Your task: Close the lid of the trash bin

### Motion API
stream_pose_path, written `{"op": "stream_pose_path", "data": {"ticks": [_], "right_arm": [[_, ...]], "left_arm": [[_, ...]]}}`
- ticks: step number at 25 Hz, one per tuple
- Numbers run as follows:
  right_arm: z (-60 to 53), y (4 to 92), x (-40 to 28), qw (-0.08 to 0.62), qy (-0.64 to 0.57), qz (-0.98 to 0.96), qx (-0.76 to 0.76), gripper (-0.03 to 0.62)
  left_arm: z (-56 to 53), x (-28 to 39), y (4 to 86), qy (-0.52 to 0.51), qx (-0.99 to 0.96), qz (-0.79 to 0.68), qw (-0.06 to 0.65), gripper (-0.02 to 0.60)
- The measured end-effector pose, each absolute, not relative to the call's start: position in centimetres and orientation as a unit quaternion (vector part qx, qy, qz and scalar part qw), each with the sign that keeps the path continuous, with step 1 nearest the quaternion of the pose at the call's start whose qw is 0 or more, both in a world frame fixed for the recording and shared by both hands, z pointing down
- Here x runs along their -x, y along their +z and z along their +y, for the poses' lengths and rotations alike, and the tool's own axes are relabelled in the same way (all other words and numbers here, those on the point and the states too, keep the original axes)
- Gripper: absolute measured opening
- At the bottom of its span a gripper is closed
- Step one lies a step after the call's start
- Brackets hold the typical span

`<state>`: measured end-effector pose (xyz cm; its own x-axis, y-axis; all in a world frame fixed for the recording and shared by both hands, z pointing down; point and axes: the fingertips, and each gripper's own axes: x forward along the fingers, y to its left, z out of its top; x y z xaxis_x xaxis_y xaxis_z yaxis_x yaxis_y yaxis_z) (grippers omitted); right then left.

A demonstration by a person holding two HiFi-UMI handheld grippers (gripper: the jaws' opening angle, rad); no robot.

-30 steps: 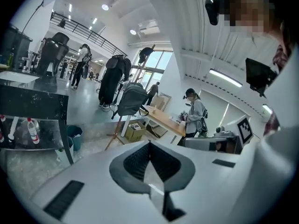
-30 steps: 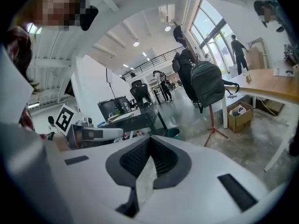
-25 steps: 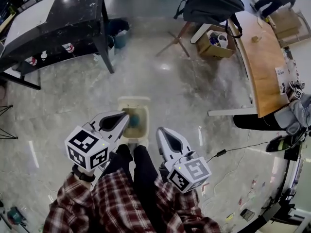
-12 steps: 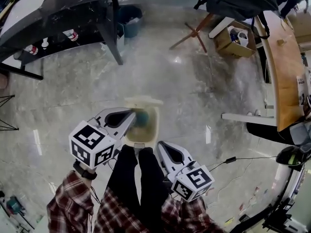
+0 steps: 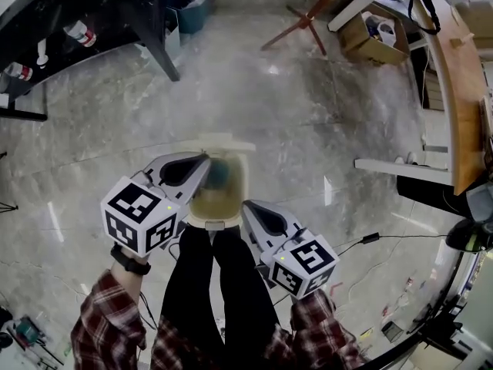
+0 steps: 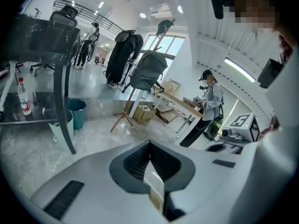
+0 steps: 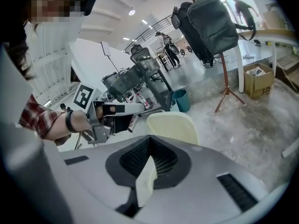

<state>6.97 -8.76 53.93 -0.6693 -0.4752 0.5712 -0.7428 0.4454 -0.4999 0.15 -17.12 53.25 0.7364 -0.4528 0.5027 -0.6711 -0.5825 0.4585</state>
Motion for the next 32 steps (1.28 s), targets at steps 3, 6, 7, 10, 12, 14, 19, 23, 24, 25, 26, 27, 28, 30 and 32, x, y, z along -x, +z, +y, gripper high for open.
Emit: {"op": "stream_pose_path", "data": {"ticks": [3,6,7,10,12,14,19,23,24,25,26,27,28,30,32], "right_arm": [[-7.7,55.3,-7.4,0.185,0.386,-0.826,-0.367,0.012],[-6.0,55.9,-7.5,0.19,0.398,-0.821,-0.363,0.012],[-5.5,56.1,-7.4,0.191,0.402,-0.82,-0.361,0.012],[-4.5,56.4,-7.3,0.193,0.411,-0.818,-0.353,0.012],[-4.1,56.4,-7.3,0.193,0.414,-0.818,-0.35,0.012],[-4.0,56.5,-7.3,0.192,0.414,-0.818,-0.349,0.012],[-4.0,56.4,-7.4,0.197,0.406,-0.822,-0.347,0.012],[-3.7,56.4,-7.5,0.194,0.409,-0.821,-0.347,0.012],[-3.5,56.5,-7.6,0.195,0.411,-0.821,-0.347,0.012],[-3.3,56.6,-7.7,0.196,0.412,-0.82,-0.347,0.012],[-3.1,56.7,-7.8,0.197,0.413,-0.819,-0.346,0.012],[-2.8,56.8,-7.8,0.197,0.415,-0.818,-0.346,0.012],[-2.6,56.9,-7.8,0.198,0.417,-0.818,-0.345,0.012],[-2.4,57.0,-7.9,0.197,0.42,-0.816,-0.345,0.012],[-2.4,57.0,-8.0,0.195,0.421,-0.815,-0.347,0.012]], "left_arm": [[-17.6,-0.1,54.0,0.167,-0.877,-0.319,0.317,0.011],[-18.4,-0.1,54.2,0.171,-0.884,-0.304,0.313,0.011],[-18.7,0.0,54.3,0.173,-0.885,-0.297,0.314,0.011],[-19.9,0.1,54.5,0.187,-0.888,-0.271,0.32,0.012],[-20.5,0.1,54.6,0.201,-0.891,-0.258,0.315,0.012],[-21.0,0.3,54.9,0.219,-0.89,-0.247,0.314,0.022],[-20.3,0.1,56.9,0.285,-0.88,-0.189,0.328,0.087],[-19.7,-0.3,58.2,0.326,-0.873,-0.127,0.339,0.086],[-19.8,-0.3,58.5,0.331,-0.872,-0.123,0.338,0.086],[-20.1,-0.3,58.7,0.334,-0.873,-0.126,0.332,0.086],[-20.4,-0.3,58.8,0.335,-0.874,-0.131,0.326,0.086],[-20.7,-0.2,58.9,0.336,-0.875,-0.134,0.323,0.086],[-20.7,-0.2,59.0,0.339,-0.873,-0.133,0.323,0.086],[-20.5,-0.1,59.5,0.351,-0.869,-0.121,0.329,0.086],[-20.1,-0.2,59.7,0.353,-0.865,-0.112,0.339,0.086]]}}
